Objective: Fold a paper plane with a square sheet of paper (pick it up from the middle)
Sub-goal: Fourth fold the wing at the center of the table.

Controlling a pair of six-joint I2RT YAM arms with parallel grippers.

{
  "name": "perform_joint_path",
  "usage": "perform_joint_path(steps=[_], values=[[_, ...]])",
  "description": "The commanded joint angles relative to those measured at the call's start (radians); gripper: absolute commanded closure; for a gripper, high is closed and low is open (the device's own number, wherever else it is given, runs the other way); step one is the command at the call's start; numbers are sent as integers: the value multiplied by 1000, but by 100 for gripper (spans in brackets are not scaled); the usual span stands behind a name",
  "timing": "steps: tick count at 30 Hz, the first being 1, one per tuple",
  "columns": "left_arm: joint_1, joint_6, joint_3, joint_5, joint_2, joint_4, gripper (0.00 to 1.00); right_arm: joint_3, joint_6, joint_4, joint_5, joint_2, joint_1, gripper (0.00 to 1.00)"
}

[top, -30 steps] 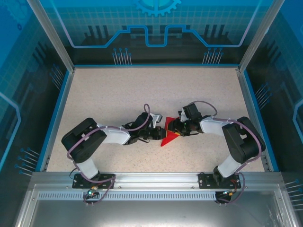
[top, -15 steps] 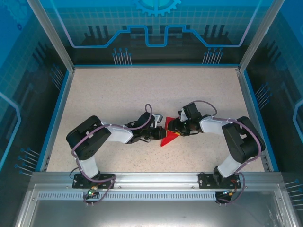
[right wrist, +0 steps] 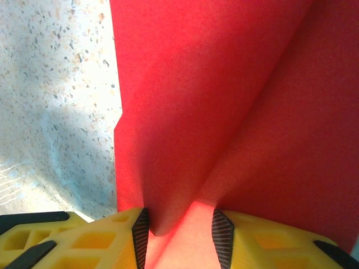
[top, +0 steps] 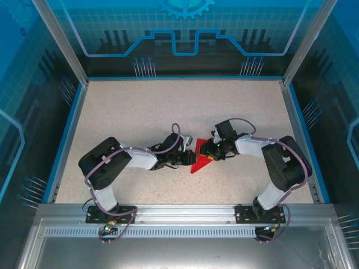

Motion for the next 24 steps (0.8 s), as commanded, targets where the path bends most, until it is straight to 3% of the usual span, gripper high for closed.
perform_joint_path(steps=[1, 9, 24], values=[[3, -3, 14, -17, -20, -31, 88, -12, -18, -133, 142, 60, 3, 61], [3, -28, 16, -82, -108, -53, 85, -6, -14, -144, 156, 81, 9, 62], [0, -65, 63, 14, 1, 8, 86, 15, -12, -165, 162, 115, 22, 62]])
